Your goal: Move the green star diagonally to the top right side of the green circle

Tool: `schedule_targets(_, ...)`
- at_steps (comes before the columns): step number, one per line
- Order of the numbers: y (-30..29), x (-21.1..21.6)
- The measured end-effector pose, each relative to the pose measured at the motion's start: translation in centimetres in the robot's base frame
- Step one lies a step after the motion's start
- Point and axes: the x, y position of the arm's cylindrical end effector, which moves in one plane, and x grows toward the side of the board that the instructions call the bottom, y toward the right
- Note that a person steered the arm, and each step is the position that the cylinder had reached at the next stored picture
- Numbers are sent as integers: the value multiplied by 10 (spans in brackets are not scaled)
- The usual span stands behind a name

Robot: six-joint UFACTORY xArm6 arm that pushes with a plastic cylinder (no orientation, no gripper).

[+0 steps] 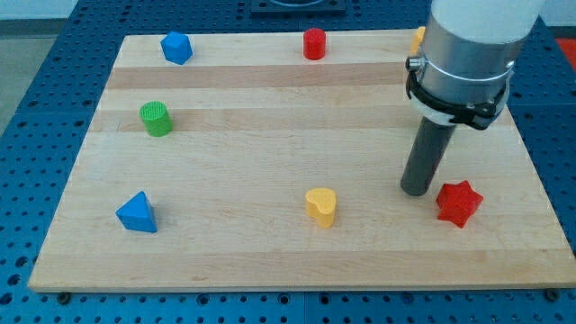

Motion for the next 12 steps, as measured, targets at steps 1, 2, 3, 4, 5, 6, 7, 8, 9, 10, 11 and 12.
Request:
schedule_targets(1, 0, 0)
schedule_targets(2, -1, -9)
schedule_targets(3, -1, -21)
schedule_targets(4, 15, -21)
schedule_targets(5, 35, -25)
schedule_targets(6, 56, -37)
schedule_targets(7, 69, -53)
schedule_targets(8, 72, -68)
schedule_targets(9, 72, -84)
schedule_targets(10, 62, -98)
schedule_targets(11, 39, -116)
schedule_targets(12, 13, -134)
